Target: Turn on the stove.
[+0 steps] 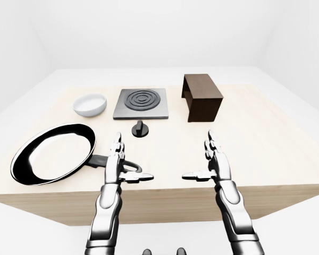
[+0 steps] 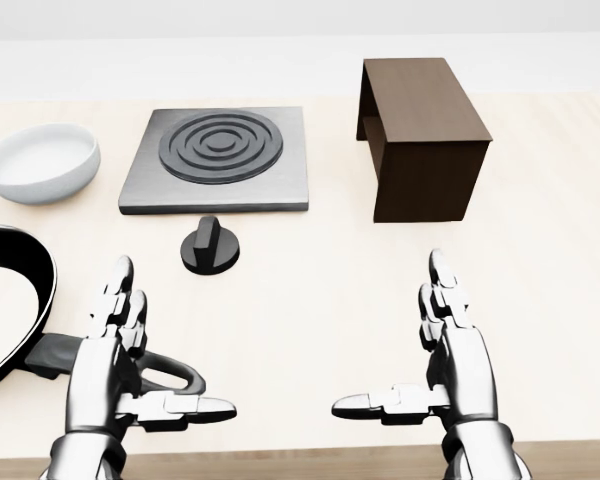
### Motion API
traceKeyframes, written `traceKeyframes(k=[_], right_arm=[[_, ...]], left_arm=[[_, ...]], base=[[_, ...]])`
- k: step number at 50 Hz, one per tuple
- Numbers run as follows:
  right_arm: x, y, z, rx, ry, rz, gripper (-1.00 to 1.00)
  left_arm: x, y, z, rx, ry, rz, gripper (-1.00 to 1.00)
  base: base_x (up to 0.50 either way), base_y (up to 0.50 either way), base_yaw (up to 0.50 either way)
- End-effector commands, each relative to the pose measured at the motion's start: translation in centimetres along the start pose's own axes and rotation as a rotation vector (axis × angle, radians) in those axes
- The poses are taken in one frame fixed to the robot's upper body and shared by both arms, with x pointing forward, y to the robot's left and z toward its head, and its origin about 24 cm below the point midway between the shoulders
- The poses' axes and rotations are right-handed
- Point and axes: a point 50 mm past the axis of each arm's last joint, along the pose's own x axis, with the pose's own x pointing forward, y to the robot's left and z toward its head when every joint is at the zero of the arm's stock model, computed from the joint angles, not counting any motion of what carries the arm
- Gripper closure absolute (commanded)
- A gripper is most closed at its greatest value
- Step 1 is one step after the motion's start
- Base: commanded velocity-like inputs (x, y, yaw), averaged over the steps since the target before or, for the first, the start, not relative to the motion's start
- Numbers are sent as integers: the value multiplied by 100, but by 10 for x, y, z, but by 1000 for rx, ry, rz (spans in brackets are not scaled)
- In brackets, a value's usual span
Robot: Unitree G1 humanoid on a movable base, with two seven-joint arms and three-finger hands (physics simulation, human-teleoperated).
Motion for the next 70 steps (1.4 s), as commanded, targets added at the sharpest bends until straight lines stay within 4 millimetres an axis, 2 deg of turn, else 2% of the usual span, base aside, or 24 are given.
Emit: traceKeyframes(k=[1,9,14,17,25,38,58,70], right_arm=[[1,-6,-2,10,6,6,-100],[0,-7,0,8,2,2,-100],[-2,-13,8,5,-20,-27,-100],[-7,-24,24,-11,-63,-76,-100],[-17,-44,49,-41,-152,-169,-100],[-29,-75,70,-46,-242,-278,-100],[-30,-77,74,-44,-258,-280,-100],[-30,-77,72,-43,-250,-274,-100]], left_arm=[[1,8,0,-2,-3,8,-100],[1,8,0,-3,-5,11,-100],[1,9,2,-3,-6,13,-100],[1,9,1,-4,-6,14,-100],[1,9,2,-3,-8,15,-100],[1,9,2,-9,-5,16,-100],[0,7,0,-8,1,14,-100],[0,7,-1,-9,2,16,-100]], base=[[0,0,0],[0,0,0],[0,0,0],[0,0,0],[0,0,0],[0,0,0],[0,0,0],[22,0,0]])
